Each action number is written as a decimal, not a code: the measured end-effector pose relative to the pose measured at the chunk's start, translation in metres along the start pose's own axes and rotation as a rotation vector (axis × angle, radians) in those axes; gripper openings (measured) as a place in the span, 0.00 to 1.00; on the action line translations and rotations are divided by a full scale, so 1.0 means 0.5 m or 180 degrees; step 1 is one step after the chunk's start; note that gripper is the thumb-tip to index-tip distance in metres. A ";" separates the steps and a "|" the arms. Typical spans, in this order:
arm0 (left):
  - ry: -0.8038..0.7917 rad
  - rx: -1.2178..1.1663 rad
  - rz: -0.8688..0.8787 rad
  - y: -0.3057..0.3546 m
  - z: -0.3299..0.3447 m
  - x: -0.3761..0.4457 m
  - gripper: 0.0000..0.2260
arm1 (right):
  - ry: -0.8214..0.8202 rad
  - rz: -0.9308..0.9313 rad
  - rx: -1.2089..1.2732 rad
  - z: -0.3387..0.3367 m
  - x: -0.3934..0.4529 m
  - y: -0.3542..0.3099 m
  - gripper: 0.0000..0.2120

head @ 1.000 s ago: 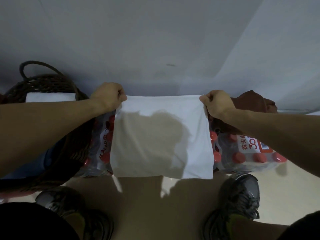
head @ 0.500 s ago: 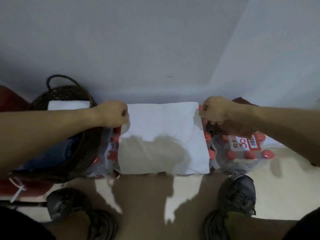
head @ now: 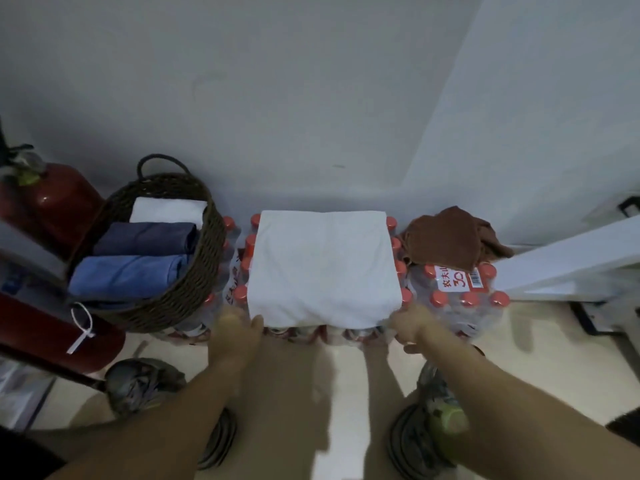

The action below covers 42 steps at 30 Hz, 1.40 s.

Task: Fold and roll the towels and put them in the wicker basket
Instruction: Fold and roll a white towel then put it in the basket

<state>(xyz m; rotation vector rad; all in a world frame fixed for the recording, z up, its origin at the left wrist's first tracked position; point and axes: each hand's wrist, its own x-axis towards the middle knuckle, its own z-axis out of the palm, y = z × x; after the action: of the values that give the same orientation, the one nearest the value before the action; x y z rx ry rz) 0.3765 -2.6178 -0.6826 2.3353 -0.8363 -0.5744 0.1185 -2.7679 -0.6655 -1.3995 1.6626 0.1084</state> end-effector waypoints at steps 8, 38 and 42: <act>-0.0452 -0.1387 -0.0560 -0.051 0.036 0.017 0.17 | 0.1081 -0.0121 0.2550 0.094 0.001 0.071 0.18; -0.1065 -0.1904 -0.0716 0.002 -0.102 0.036 0.07 | -0.0838 -0.0117 0.3211 0.005 -0.045 0.112 0.13; -0.1352 -0.2229 -0.0643 0.022 -0.135 0.057 0.11 | -0.1403 -0.0499 0.3490 -0.036 -0.045 0.093 0.10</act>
<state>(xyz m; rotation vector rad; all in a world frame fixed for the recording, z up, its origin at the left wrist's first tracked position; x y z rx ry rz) 0.4298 -2.6184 -0.6313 1.6753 -0.4579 -1.2517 0.0686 -2.7457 -0.6620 -0.5799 0.9457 -0.4869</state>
